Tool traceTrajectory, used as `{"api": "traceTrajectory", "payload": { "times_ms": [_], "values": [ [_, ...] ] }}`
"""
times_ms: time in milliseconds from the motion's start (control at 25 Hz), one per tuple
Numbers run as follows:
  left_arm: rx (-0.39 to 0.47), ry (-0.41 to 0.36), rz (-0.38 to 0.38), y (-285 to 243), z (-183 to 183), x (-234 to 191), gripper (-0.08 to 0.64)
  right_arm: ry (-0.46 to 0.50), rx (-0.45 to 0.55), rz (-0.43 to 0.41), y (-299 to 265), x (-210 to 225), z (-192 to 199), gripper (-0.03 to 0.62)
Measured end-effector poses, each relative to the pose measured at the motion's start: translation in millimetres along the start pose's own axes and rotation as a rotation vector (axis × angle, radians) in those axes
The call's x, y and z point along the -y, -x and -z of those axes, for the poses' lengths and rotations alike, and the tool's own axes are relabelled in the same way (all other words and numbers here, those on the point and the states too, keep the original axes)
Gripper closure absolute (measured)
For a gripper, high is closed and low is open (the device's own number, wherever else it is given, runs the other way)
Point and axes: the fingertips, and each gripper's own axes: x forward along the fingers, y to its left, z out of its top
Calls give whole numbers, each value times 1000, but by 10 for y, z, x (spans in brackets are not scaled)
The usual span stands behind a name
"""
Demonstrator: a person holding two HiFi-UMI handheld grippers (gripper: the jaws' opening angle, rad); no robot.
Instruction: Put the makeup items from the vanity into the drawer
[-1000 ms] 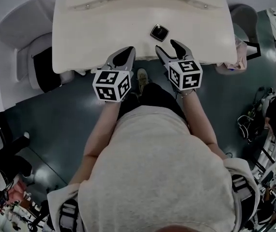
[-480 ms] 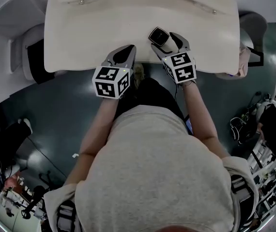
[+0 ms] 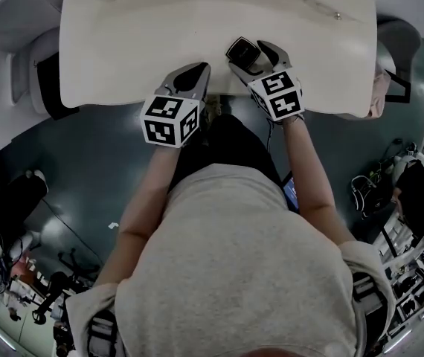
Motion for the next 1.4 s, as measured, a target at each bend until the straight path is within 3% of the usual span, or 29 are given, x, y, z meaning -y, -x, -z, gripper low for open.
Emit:
{"api": "traceTrajectory", "payload": {
  "times_ms": [320, 880, 1400],
  "values": [
    [-8, 14, -5, -38, 22, -14, 551, 80, -51, -50, -94, -91, 20, 272],
    [5, 39, -19, -46, -29, -95, 551, 35, -31, -13, -105, -53, 22, 272],
    [33, 7, -65, 96, -161, -136, 551, 46, 90, -3, 122, -102, -341, 272]
  ]
}}
